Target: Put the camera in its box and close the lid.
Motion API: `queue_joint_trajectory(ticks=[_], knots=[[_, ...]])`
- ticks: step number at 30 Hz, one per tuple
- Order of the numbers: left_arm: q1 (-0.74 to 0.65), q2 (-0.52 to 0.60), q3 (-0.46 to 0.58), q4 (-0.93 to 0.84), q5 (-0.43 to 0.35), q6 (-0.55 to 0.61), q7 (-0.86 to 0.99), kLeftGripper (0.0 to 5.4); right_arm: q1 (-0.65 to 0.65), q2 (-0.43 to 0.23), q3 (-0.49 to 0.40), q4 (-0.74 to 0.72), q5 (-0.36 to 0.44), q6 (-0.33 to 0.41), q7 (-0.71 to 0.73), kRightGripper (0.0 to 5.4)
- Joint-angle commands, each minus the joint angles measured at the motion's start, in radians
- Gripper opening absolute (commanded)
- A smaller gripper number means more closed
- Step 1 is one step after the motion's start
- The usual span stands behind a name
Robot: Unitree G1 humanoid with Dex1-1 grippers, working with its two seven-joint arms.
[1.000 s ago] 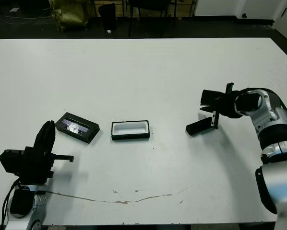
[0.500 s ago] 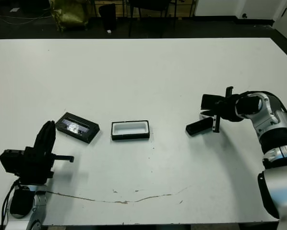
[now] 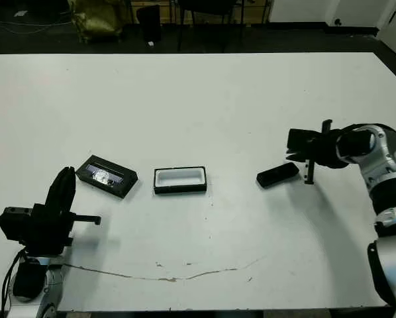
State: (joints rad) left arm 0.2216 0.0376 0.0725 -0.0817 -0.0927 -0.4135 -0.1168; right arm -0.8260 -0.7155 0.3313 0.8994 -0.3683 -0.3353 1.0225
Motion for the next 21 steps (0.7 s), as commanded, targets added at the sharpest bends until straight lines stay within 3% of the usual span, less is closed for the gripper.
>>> queue_joint_trajectory(ticks=[1,11,21], knots=[[0.021,0.005,0.001,-0.017,-0.007,0.038,0.001,0.02,0.040,-0.018,0.001,-0.038,0.013,0.039,0.044,0.00],[0.022,0.004,0.000,-0.031,0.000,0.054,0.005,0.02,0.077,-0.017,0.008,-0.128,0.031,0.094,0.101,0.00],[0.016,0.002,0.003,-0.014,-0.008,0.038,0.003,0.02,0.073,-0.014,0.028,-0.109,0.025,0.038,0.102,0.00]])
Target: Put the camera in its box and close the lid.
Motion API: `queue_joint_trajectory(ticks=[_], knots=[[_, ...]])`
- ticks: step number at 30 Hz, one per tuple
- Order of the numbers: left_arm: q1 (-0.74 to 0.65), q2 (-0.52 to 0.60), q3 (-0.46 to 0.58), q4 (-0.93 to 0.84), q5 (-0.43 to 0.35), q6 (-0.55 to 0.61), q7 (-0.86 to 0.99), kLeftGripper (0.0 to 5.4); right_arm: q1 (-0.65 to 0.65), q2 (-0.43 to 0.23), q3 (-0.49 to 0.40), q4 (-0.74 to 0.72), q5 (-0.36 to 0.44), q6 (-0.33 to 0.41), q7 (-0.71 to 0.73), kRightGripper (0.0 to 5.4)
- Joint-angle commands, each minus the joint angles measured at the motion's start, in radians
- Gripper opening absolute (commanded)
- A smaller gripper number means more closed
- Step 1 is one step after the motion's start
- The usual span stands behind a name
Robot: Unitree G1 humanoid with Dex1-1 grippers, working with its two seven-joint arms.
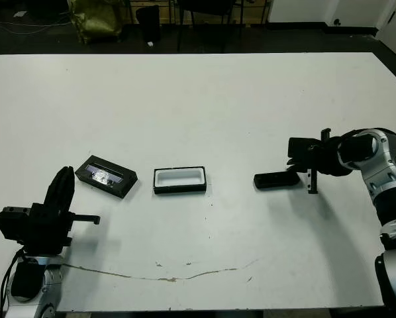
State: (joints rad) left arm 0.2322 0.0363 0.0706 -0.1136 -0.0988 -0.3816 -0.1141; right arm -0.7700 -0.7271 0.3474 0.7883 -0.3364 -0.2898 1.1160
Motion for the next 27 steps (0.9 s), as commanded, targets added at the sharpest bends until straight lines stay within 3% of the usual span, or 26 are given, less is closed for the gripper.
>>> queue_joint_trajectory(ticks=[1,7,12,17,19,23,26,27], knots=[[0.005,0.004,0.005,0.018,0.003,0.003,0.003,0.02,0.020,-0.006,0.012,-0.006,-0.007,-0.002,0.013,0.00],[0.005,0.006,0.005,0.011,0.022,0.001,0.013,0.02,0.061,-0.042,-0.002,-0.099,0.014,0.040,0.051,0.00],[0.004,0.007,0.005,0.005,0.018,0.003,0.010,0.02,0.126,-0.079,-0.005,-0.277,0.018,0.156,0.099,0.00],[-0.008,0.012,0.013,0.030,0.023,-0.031,0.010,0.02,0.176,-0.104,-0.026,-0.348,0.061,0.193,0.136,0.00],[-0.012,0.014,0.016,0.039,0.018,-0.039,0.007,0.02,0.196,-0.126,-0.036,-0.419,0.077,0.234,0.161,0.00],[-0.007,0.010,0.016,0.023,0.019,-0.019,0.011,0.02,0.242,-0.182,-0.053,-0.650,0.072,0.394,0.201,0.00],[-0.011,0.008,0.017,0.034,0.013,-0.036,0.005,0.02,0.258,-0.185,-0.055,-0.694,0.084,0.457,0.202,0.00],[-0.015,0.008,0.018,0.044,0.016,-0.050,0.005,0.02,0.259,-0.179,-0.051,-0.677,0.086,0.445,0.196,0.00]])
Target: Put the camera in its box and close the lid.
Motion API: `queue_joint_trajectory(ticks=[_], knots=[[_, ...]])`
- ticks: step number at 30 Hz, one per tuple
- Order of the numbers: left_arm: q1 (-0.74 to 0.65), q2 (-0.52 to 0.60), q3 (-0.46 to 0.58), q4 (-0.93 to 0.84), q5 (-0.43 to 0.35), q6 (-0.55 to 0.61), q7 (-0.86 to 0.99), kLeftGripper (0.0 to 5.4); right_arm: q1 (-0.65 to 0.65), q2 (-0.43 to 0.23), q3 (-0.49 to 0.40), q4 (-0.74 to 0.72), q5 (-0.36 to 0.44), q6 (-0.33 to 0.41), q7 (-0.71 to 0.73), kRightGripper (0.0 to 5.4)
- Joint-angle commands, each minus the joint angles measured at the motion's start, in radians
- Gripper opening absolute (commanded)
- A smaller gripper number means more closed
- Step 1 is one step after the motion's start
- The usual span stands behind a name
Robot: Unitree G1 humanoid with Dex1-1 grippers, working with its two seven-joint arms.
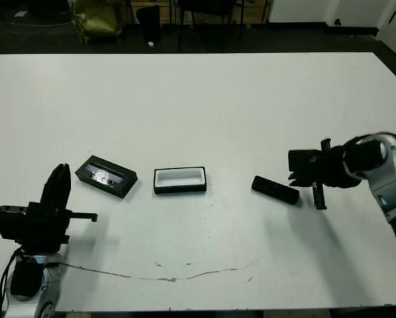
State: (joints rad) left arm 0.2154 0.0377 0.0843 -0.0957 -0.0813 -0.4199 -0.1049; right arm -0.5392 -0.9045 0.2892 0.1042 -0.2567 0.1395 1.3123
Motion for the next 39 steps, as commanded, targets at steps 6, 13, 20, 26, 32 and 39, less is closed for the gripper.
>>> queue_joint_trajectory(ticks=[6,13,20,26,32,39], knots=[[-0.002,0.009,0.007,0.047,0.007,-0.042,-0.001,0.02,0.036,-0.013,0.000,0.003,0.059,-0.034,0.022,0.00],[0.011,0.006,0.005,0.017,-0.009,0.001,-0.004,0.02,0.064,-0.059,-0.008,-0.212,0.065,0.125,0.047,0.00],[0.012,0.008,0.008,0.017,-0.013,0.004,-0.009,0.02,0.074,-0.077,-0.004,-0.262,0.058,0.184,0.040,0.00],[0.009,0.005,0.006,0.026,-0.014,-0.003,-0.009,0.02,0.069,-0.060,0.005,-0.164,0.067,0.113,0.018,0.00],[0.012,0.006,0.005,0.019,-0.003,0.011,0.000,0.02,-0.005,0.008,-0.097,0.115,0.182,-0.087,-0.063,0.00],[0.009,0.004,0.000,0.019,0.001,0.011,0.004,0.02,-0.075,0.060,-0.333,0.126,0.532,0.105,-0.002,0.00]])
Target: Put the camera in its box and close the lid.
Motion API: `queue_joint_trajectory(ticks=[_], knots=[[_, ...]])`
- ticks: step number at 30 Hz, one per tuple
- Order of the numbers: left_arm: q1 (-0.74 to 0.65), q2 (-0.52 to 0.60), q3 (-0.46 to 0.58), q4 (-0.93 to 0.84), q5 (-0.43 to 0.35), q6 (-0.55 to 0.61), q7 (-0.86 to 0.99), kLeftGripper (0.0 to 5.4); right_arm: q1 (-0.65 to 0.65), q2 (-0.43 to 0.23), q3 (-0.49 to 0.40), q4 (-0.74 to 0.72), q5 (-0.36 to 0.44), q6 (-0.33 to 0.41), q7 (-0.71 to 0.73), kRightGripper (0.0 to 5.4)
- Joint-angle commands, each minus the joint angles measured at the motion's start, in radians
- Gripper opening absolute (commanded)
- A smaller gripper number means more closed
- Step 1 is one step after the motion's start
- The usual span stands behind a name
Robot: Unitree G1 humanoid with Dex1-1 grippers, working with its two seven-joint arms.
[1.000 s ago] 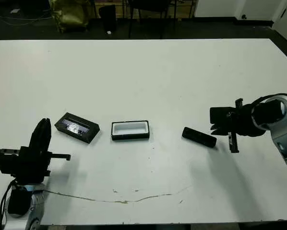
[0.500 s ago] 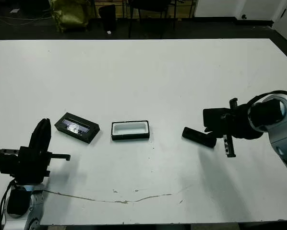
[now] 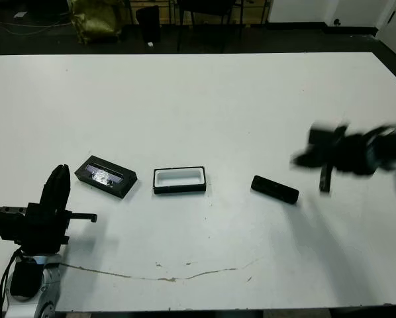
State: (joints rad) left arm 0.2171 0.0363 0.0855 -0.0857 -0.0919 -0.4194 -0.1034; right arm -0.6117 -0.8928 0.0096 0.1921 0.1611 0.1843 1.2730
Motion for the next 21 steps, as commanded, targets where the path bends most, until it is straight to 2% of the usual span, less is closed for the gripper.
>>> queue_joint_trajectory(ticks=[1,3,5,8,9,11,17,21], knots=[[0.006,0.005,-0.001,0.015,0.009,0.003,0.000,0.02,-0.007,0.058,-0.064,0.046,0.149,0.080,0.046,0.00],[0.004,0.006,0.001,0.018,0.007,0.001,-0.001,0.02,0.001,0.076,-0.078,0.035,0.193,0.098,0.039,0.00],[0.003,0.009,0.003,0.022,0.013,-0.008,0.001,0.02,0.041,0.084,-0.102,-0.039,0.203,0.096,-0.018,0.00],[0.011,0.006,0.000,0.000,0.007,0.022,0.002,0.02,0.109,0.127,-0.122,-0.079,0.181,-0.028,-0.083,0.00],[0.013,0.005,-0.002,-0.008,0.003,0.034,0.001,0.02,0.131,0.129,-0.117,-0.093,0.160,-0.044,-0.113,0.00],[0.014,0.003,-0.002,-0.008,0.007,0.029,0.004,0.02,0.181,0.111,-0.096,-0.149,0.089,-0.029,-0.196,0.00],[-0.001,0.010,0.004,0.028,0.014,-0.014,-0.003,0.02,0.282,0.108,-0.059,-0.177,-0.061,-0.129,-0.321,0.00],[-0.003,0.011,0.003,0.033,0.009,-0.012,-0.007,0.02,0.325,0.077,0.000,-0.198,-0.215,-0.184,-0.392,0.00]])
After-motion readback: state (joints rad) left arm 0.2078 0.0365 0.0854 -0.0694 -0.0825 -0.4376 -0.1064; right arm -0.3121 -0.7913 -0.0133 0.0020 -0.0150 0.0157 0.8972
